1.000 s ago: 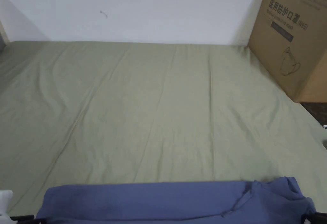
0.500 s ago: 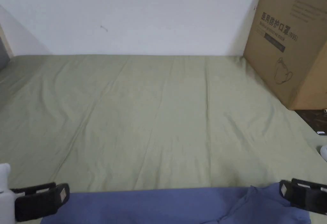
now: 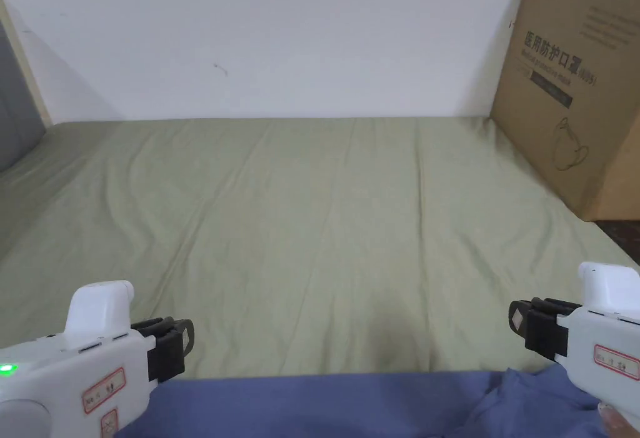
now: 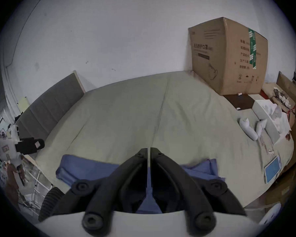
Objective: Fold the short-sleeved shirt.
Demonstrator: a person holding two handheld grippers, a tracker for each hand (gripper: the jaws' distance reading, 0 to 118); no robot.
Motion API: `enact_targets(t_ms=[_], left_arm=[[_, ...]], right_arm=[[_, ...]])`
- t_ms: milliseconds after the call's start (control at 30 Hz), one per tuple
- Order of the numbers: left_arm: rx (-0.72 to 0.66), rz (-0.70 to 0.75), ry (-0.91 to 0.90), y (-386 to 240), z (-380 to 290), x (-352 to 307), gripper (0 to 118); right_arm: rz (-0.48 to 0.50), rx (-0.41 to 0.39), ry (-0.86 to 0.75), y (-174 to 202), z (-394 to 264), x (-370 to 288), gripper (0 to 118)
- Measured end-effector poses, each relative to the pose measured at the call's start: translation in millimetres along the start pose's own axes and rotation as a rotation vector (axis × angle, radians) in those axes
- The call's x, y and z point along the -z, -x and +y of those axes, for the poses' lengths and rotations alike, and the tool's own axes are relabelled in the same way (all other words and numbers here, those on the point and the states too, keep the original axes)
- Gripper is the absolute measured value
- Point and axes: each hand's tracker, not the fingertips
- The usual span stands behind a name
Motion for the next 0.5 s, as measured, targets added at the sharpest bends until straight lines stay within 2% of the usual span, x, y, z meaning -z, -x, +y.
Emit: enact_targets(t_ms=[67, 133, 167, 267, 300, 333, 367, 400, 433, 500], left_arm=[[-0.107, -0.057, 0.056, 30, 4, 2, 0], [-0.284, -0.165, 0.116, 77, -6, 9, 0], [-0.348, -0.164, 0.11, 98, -10, 10, 0], [-0.498, -0.279, 0.176, 158, -29, 19, 1], [-0.552, -0.335, 0.207, 172, -38, 23, 8], [-0.616, -0.393, 0.23, 191, -48, 28, 27], [-0.672, -0.433, 0.253, 203, -56, 32, 69], [-0.696, -0.42, 0.268, 204, -67, 33, 100], [-0.678, -0.393, 0.288, 212, -75, 37, 118], [-0.641, -0.358, 0.282, 222, -87, 42, 118]], right_arm=[[-0.007, -0.017, 0.004, 4, -2, -3, 3], [-0.01, -0.024, 0.011, -3, -2, -5, 3], [-0.008, -0.024, 0.019, 1, -5, -6, 3], [-0.019, -0.019, 0.041, -6, -9, -3, 3], [-0.022, -0.018, 0.05, -9, -10, -2, 3], [-0.027, -0.015, 0.063, -1, -12, -4, 3], [-0.029, -0.01, 0.073, -1, -13, -4, 3], [-0.025, -0.008, 0.08, -1, -15, -3, 3], [-0.024, -0.017, 0.079, 6, -16, -7, 3], [-0.037, -0.051, 0.074, 11, -15, -10, 3]])
